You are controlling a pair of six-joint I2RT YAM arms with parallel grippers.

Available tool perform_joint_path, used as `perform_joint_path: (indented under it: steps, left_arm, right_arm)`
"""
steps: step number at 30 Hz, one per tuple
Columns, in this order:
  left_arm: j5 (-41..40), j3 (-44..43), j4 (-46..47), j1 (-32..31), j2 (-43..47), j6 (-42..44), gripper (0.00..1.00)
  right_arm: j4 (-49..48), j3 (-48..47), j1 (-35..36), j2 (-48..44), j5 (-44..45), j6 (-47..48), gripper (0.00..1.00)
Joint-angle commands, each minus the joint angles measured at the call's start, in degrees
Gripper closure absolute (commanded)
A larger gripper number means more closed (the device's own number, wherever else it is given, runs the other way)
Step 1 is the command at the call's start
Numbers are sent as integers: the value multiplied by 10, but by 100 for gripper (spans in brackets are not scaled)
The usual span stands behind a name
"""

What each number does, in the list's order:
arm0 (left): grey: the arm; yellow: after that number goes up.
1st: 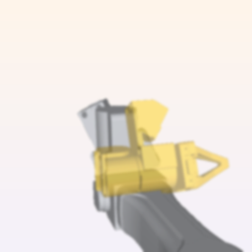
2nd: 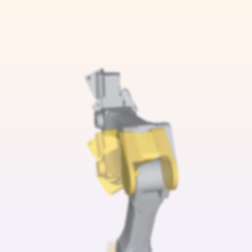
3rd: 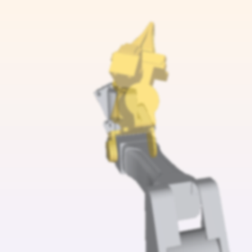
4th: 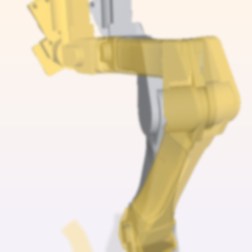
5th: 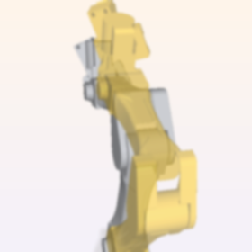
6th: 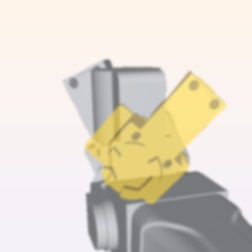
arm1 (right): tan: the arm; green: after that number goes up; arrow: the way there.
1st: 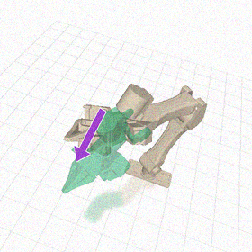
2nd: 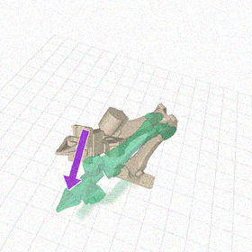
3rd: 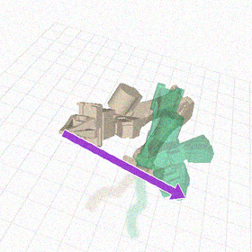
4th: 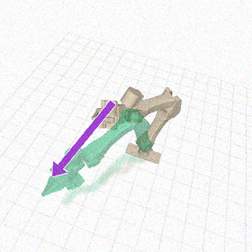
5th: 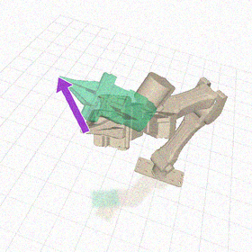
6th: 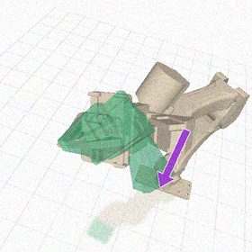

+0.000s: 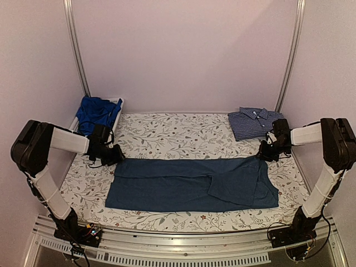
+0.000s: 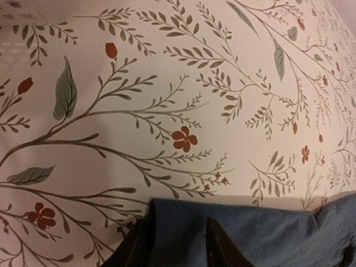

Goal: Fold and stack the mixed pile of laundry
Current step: Adjust the rectangle-folded T-shirt at the center of the board.

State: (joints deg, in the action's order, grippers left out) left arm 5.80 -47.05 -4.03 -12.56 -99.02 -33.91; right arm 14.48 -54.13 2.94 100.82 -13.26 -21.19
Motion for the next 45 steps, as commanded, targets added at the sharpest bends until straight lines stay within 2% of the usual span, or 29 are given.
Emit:
perform_joint_path:
  steps: [1, 3, 8, 15, 23, 24, 25, 27, 28, 30, 32, 35, 40, 45]
  left_arm:
    - [-9, 19, -10, 1, -2, -8, 70]
    - [-15, 22, -9, 1, 2, -9, 82]
    - [-50, 28, -16, 5, 23, -15, 100]
    - [-82, 29, -24, 20, 35, -13, 100]
    - [-99, 39, -28, 25, 44, -16, 100]
    - [-98, 38, -33, 25, 48, -15, 92]
    - [-95, 37, -37, 24, 54, -13, 78]
    - [-90, 36, -43, 17, 76, -1, 58]
    - [-94, 37, -42, 8, 92, 8, 53]
    - [-102, 30, -47, -18, 123, 29, 45]
    - [-107, 11, -57, -46, 134, 53, 40]
    - [-100, -34, -78, -97, 103, 88, 38]
    - [-69, -107, -81, -163, 4, 107, 40]
    - [-70, -143, -87, -202, -76, 95, 43]
  right_arm:
    - [-16, 7, -2, 7, -1, -4, 89]
    - [-16, -1, -2, 11, 4, -1, 99]
    - [-17, -10, -8, 1, 40, 2, 100]
    - [-29, -28, -47, 3, 57, 7, 100]
    - [-48, -60, -41, 38, -9, 19, 100]
    - [-40, -70, -38, 44, -17, 28, 98]
    - [-28, -79, -36, 52, -21, 33, 91]
    - [-17, -83, -34, 55, -22, 39, 73]
    - [-16, -78, -34, 45, -18, 38, 66]
    - [-6, -69, -34, 8, -6, 36, 59]
    - [14, -60, -34, -28, 5, 35, 56]
    - [27, -34, -24, -91, -13, 29, 55]
    - [49, 15, 69, -143, -25, 9, 55]
    - [29, 72, 157, -144, -22, -38, 54]
